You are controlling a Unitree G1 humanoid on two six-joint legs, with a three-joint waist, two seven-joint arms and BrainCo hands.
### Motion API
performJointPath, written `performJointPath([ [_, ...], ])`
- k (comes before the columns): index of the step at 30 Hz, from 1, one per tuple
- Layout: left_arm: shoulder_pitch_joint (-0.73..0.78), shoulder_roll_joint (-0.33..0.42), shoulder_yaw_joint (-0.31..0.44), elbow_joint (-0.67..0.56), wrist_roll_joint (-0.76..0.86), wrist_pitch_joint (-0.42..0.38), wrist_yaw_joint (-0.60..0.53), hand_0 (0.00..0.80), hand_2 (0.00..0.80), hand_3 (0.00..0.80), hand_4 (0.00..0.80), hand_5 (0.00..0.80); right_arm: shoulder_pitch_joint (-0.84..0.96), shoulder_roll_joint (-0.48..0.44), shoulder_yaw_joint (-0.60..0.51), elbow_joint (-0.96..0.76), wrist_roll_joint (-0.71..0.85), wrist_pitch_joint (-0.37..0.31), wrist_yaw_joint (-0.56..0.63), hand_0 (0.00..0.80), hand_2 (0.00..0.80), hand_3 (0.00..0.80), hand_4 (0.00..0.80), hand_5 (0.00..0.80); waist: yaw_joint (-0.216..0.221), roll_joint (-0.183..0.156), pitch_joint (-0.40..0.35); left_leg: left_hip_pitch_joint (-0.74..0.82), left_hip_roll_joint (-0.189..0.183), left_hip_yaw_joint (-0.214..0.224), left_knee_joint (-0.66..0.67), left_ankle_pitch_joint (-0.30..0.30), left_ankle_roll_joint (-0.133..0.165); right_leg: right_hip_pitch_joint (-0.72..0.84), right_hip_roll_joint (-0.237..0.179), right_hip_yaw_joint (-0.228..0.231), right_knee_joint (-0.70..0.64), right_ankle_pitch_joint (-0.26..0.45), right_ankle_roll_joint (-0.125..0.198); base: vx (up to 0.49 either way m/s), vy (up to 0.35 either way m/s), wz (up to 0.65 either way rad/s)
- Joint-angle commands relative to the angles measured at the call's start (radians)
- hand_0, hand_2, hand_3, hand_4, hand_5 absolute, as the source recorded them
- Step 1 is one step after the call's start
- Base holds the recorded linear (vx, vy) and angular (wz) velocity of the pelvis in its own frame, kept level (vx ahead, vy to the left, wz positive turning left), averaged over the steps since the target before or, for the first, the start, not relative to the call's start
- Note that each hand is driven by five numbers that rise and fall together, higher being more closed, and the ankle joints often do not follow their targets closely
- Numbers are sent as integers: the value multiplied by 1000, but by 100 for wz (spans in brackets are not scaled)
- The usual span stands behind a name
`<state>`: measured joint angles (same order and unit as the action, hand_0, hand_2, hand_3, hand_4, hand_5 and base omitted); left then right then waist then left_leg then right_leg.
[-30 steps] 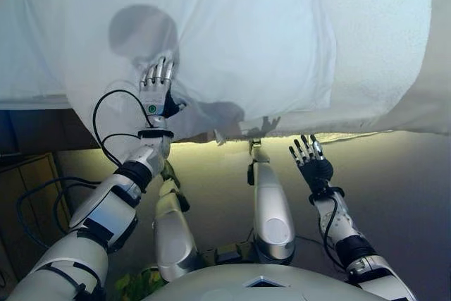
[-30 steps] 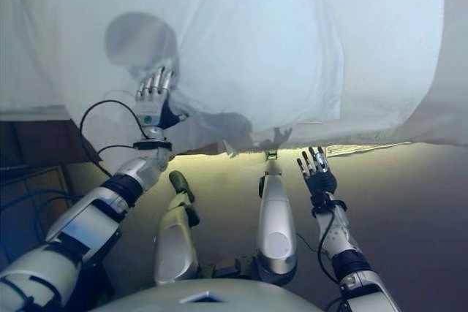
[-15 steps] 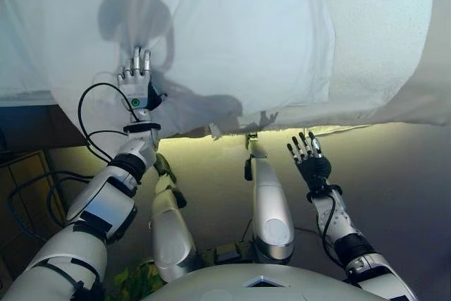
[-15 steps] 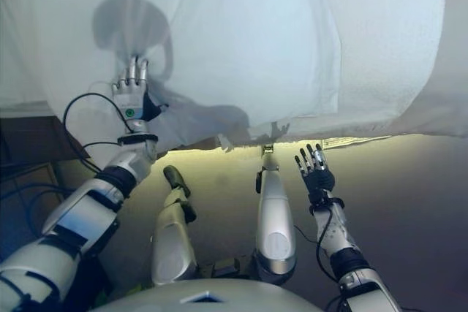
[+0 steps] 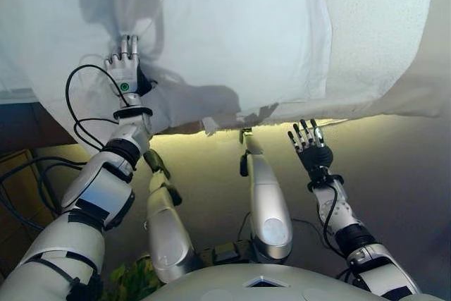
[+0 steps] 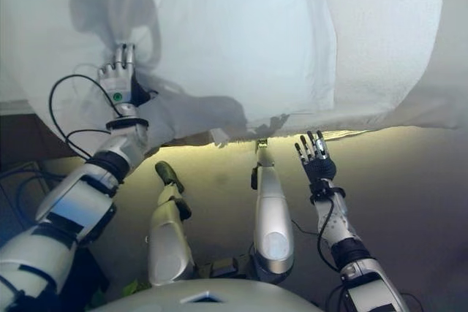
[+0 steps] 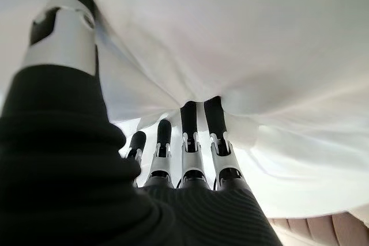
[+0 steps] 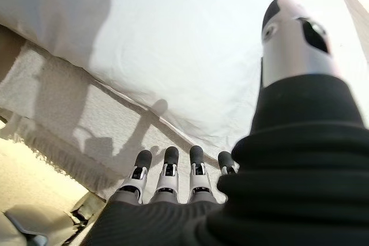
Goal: Make the bed neatly
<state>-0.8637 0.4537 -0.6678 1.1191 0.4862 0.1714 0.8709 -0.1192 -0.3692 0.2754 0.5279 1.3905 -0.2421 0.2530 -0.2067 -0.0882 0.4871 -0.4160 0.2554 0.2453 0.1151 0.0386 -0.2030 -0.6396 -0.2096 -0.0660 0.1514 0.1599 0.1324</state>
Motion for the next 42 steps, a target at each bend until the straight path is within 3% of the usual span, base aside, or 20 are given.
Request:
performJointPath([
  [1, -57, 114, 39, 53, -52, -15, -13, 800, 800, 800, 800, 800, 12, -15, -10, -63, 30, -53, 25, 0, 0, 0, 0, 0, 6, -63, 3, -126, 55, -43, 71, 71, 10, 48, -67, -48, 4, -1, 77, 0, 0, 0],
  [13, -34, 103, 37, 50, -49, -28, -16, 800, 800, 800, 800, 800, 7, -18, 3, -54, 50, -62, 32, 0, 0, 0, 0, 0, 21, -57, -9, -110, 46, -55, 71, 63, 13, 79, -77, -58, -6, -8, 78, 0, 0, 0],
  [22, 68, 96, 88, 13, -97, -114, -15, 800, 800, 800, 800, 800, 45, -9, -10, -34, 59, -58, 60, 0, 0, 0, 0, 0, 52, -43, -57, -39, 28, -55, 65, 62, 34, 165, -96, -87, -29, -5, 73, 6, -3, 3],
  [32, 299, 84, 192, -98, -52, -195, -68, 800, 800, 800, 800, 800, 101, 18, -43, -26, -10, -42, 45, 0, 0, 0, 0, 0, 118, 25, -172, 122, 11, -78, 2, 36, 49, 342, -129, -126, -59, -40, 88, 110, 22, 14],
  [42, 496, 122, 296, -195, 38, -216, -164, 800, 800, 800, 800, 800, 172, 31, -107, -7, -116, 5, 23, 0, 0, 0, 0, 0, 160, 90, -301, 294, -15, -71, -115, 46, 58, 502, -161, -182, -95, -61, 107, 127, 89, 22],
])
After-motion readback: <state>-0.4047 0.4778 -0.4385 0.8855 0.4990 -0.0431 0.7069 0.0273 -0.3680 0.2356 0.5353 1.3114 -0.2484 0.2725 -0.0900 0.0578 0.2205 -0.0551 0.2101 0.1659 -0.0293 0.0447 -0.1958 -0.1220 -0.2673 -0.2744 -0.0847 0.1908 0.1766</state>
